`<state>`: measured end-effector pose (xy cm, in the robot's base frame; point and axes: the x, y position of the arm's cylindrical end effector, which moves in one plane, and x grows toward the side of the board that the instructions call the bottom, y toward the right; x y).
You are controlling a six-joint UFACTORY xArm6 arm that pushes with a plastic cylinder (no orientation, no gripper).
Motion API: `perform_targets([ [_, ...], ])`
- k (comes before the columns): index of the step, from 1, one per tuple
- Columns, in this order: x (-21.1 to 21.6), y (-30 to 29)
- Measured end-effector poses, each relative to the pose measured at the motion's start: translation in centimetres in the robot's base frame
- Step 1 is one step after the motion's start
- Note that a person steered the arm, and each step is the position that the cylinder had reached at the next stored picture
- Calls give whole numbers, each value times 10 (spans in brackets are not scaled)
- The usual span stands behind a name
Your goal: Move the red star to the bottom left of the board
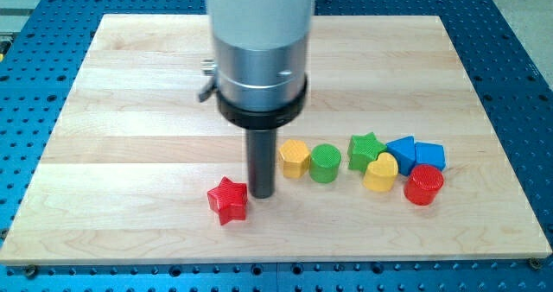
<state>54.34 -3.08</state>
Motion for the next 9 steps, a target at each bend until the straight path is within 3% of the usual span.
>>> perform_targets([
  [1,0,-44],
  [3,31,18],
  [4,48,-9],
  [5,11,-90],
  [6,-15,-96],
  [7,-13,-158],
  [9,2,-138],
])
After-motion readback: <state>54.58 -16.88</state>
